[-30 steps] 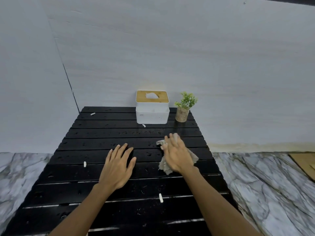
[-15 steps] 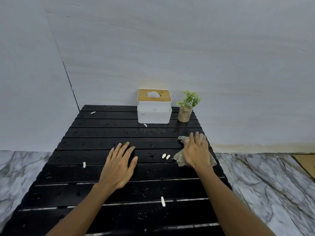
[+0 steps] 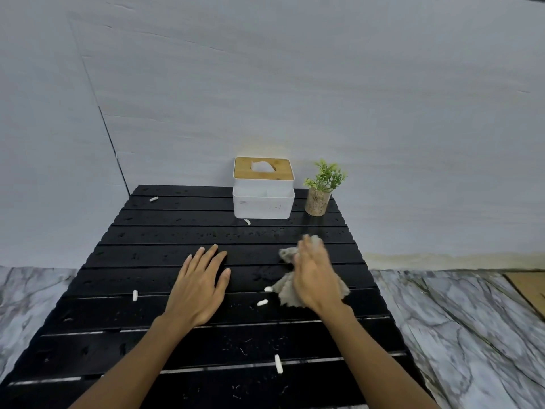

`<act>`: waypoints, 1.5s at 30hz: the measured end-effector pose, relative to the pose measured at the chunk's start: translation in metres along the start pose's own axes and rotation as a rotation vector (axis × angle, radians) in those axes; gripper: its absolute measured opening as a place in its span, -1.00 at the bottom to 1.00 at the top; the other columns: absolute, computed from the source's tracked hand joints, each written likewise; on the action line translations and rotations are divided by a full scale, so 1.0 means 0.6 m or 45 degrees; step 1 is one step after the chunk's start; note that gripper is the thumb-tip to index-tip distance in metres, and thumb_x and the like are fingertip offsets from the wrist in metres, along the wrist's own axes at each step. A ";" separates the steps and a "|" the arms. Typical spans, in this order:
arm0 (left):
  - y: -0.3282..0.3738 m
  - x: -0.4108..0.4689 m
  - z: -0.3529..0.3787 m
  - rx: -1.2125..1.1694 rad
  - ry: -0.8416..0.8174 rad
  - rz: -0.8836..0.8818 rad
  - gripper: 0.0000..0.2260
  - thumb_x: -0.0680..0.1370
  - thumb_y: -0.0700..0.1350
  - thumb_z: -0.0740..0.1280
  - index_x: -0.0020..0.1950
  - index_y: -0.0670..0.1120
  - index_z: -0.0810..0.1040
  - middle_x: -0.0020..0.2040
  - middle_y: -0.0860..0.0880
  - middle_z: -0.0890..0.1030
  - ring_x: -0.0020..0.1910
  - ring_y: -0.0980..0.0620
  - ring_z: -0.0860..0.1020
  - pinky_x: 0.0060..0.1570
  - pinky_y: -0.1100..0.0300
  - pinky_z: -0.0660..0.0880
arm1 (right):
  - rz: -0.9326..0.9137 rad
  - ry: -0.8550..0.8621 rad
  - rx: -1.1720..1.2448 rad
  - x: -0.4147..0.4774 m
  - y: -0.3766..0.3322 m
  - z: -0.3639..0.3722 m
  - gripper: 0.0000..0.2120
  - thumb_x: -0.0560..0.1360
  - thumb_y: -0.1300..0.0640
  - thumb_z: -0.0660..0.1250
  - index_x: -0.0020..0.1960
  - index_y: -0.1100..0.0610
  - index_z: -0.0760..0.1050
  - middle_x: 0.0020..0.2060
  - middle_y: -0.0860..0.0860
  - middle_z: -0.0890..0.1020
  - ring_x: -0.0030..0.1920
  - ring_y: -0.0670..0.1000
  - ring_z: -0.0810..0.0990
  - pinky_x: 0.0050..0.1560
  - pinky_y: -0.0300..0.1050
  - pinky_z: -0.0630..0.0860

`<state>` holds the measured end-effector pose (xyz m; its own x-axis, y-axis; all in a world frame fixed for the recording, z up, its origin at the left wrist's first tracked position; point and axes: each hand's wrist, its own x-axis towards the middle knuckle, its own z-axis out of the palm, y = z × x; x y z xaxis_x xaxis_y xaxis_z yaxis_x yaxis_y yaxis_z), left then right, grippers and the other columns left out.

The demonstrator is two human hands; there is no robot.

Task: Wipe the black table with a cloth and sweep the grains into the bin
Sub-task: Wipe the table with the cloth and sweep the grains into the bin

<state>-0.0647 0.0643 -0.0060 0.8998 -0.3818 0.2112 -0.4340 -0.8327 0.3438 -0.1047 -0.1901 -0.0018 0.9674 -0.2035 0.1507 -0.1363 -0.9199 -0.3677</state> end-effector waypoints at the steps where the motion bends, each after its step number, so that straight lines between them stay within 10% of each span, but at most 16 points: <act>1: -0.002 0.003 0.000 0.004 0.001 0.000 -0.34 0.55 0.27 -0.21 0.53 0.00 0.24 0.56 0.01 0.18 0.56 0.00 0.03 0.52 0.08 -0.09 | 0.127 0.042 -0.064 0.012 0.022 -0.004 -0.49 0.71 -0.01 -0.16 0.59 0.18 0.12 0.62 0.10 0.07 0.61 0.16 -0.04 0.59 0.07 -0.11; 7: -0.004 0.008 0.001 0.034 0.016 -0.010 -0.34 0.55 0.28 -0.23 0.54 0.00 0.22 0.57 0.02 0.15 0.57 0.03 0.00 0.52 0.10 -0.12 | 0.544 0.053 -0.078 0.105 0.070 -0.017 -0.40 0.69 -0.07 -0.20 0.62 0.24 -0.03 0.62 0.19 -0.03 0.61 0.26 -0.16 0.59 0.15 -0.15; 14: -0.004 0.006 0.001 0.031 0.020 0.001 -0.34 0.56 0.28 -0.22 0.53 0.00 0.23 0.57 0.02 0.15 0.56 0.05 -0.01 0.51 0.11 -0.14 | 0.138 -0.116 -0.144 0.107 -0.009 0.013 -0.34 0.64 -0.23 -0.17 0.63 0.10 -0.01 0.62 0.16 -0.03 0.60 0.28 -0.15 0.59 0.19 -0.16; 32: -0.003 0.007 -0.001 0.019 0.004 0.002 -0.33 0.54 0.27 -0.27 0.55 0.02 0.17 0.59 0.04 0.08 0.57 0.07 -0.07 0.48 0.19 -0.23 | 0.056 -0.070 -0.050 0.122 -0.143 0.073 -0.45 0.69 0.04 -0.07 0.60 0.28 0.01 0.61 0.22 0.05 0.60 0.27 -0.10 0.59 0.14 -0.13; 40: -0.002 0.002 -0.011 -0.018 0.062 -0.083 -0.29 0.53 0.23 -0.23 0.53 -0.13 0.23 0.56 -0.06 0.20 0.56 0.02 0.07 0.49 0.18 -0.10 | -0.457 -0.286 0.201 0.109 -0.143 0.057 -0.57 0.71 0.15 0.05 0.54 0.28 0.23 0.57 0.15 0.23 0.59 0.15 0.10 0.58 -0.02 0.08; 45: -0.017 0.005 -0.018 0.024 0.010 -0.061 -0.26 0.51 0.28 -0.28 0.55 -0.08 0.17 0.58 -0.02 0.11 0.57 0.04 -0.01 0.48 0.19 -0.18 | -0.262 -0.136 0.224 0.090 -0.079 0.050 -0.53 0.72 0.06 0.00 0.55 0.25 0.24 0.58 0.10 0.22 0.60 0.08 0.09 0.58 -0.13 -0.04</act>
<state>-0.0579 0.0756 0.0009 0.9193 -0.3380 0.2016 -0.3891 -0.8575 0.3367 -0.0397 -0.1471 -0.0039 0.9891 0.0265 0.1445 0.0954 -0.8641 -0.4942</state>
